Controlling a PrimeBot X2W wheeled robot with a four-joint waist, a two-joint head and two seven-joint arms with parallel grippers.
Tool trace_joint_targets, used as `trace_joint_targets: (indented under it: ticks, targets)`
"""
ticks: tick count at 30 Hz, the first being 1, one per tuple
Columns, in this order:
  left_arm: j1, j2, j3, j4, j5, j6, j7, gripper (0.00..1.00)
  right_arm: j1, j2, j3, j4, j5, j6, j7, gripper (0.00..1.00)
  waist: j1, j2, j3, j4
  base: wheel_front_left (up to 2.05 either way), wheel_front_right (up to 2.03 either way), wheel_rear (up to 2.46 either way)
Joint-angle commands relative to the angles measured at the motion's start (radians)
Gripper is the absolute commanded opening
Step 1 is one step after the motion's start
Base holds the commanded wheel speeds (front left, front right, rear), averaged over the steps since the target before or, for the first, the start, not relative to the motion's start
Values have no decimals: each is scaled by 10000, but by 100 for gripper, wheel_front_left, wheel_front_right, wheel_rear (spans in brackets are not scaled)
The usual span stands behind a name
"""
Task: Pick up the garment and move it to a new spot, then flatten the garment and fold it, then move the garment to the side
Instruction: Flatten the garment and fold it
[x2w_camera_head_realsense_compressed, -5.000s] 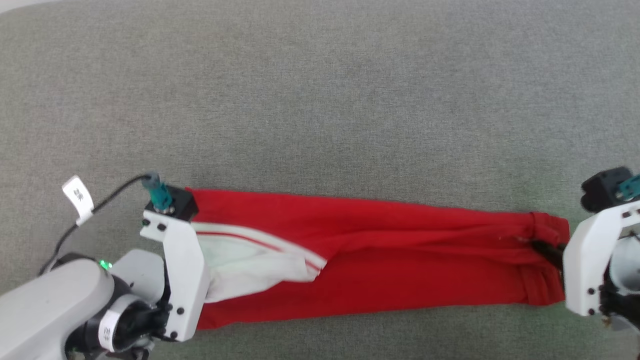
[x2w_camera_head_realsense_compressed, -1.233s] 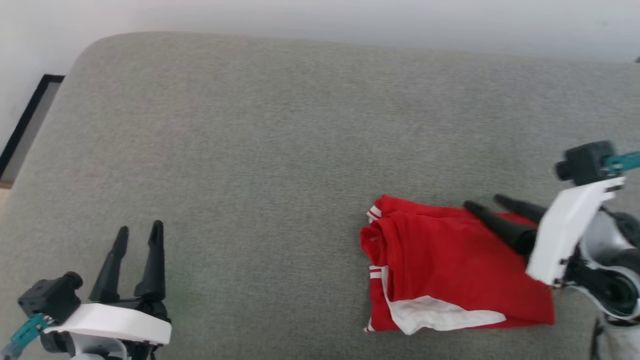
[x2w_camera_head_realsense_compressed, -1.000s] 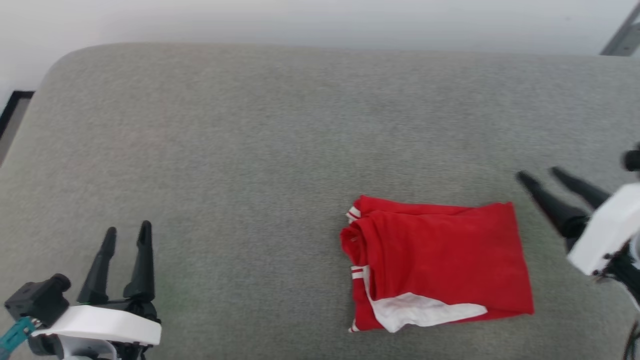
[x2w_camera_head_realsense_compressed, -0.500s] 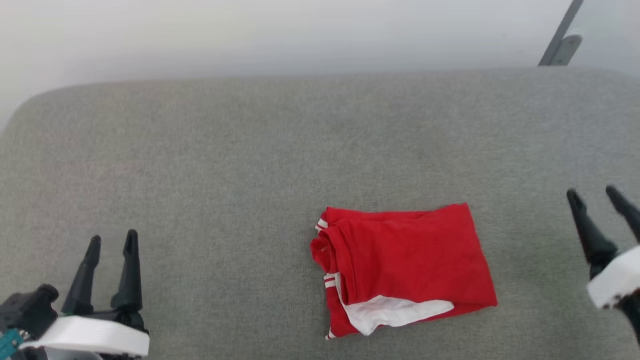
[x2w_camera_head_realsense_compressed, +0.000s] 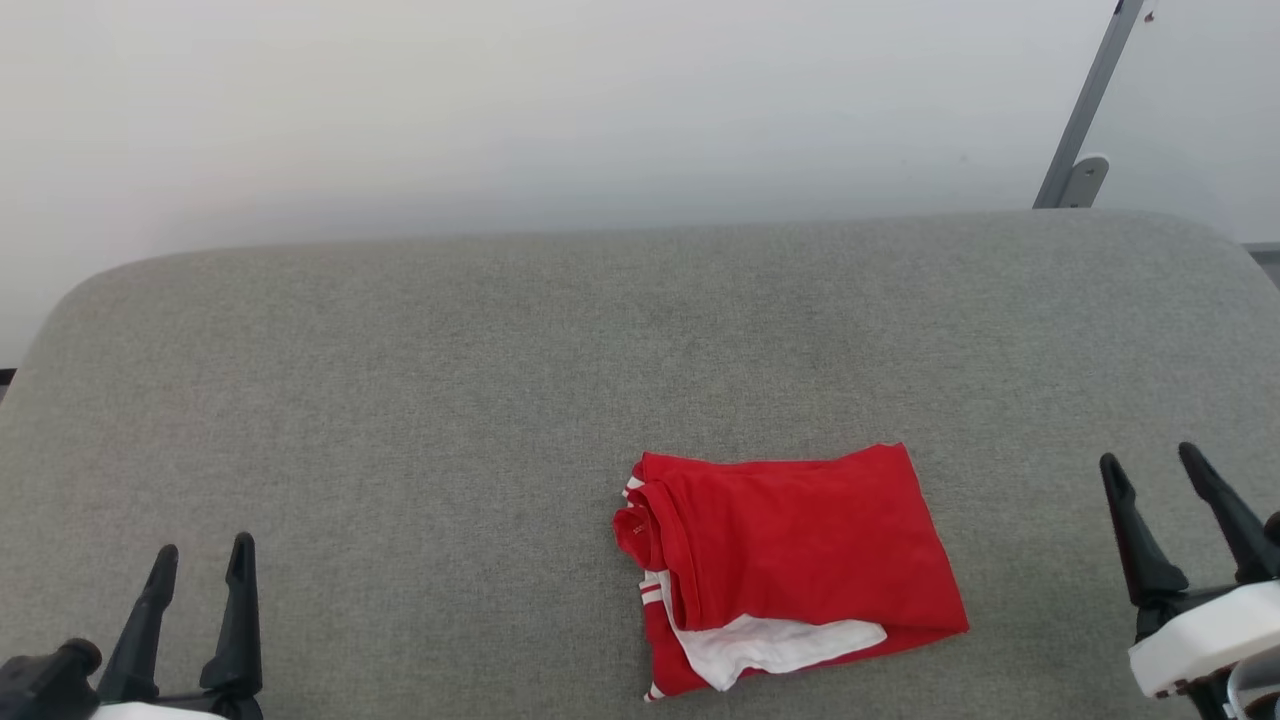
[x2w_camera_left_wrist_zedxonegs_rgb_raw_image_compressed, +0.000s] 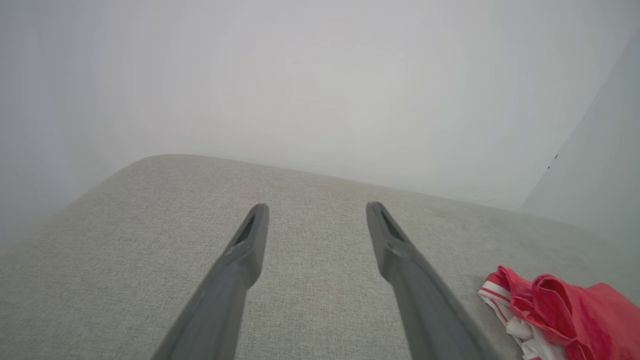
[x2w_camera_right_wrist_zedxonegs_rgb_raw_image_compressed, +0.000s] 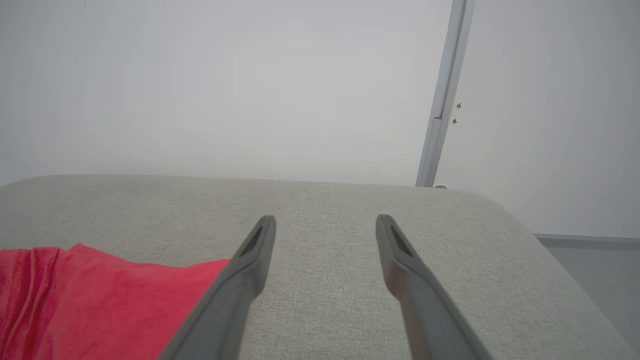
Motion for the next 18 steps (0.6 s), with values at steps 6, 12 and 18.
trace_joint_targets:
  ticks: [6, 12, 18]
  targets:
    - [106, 79, -78, 186, -6, -34, -48, 100, 360, 390, -236, -141, -100, -3, -203, 100, 0, 0, -86, 24, 0, 0, 0]
    - [-27, 60, -64, 365, -134, -35, -48, 100, 602, 688, -520, -258, -228, -3, -281, 100, 0, 0, -106, 49, 0, 0, 0]
    - [-108, 68, -174, 406, -148, -35, -48, 100, 731, 813, -702, -398, -370, -3, -187, 100, 0, 0, -73, 50, 0, 0, 0]
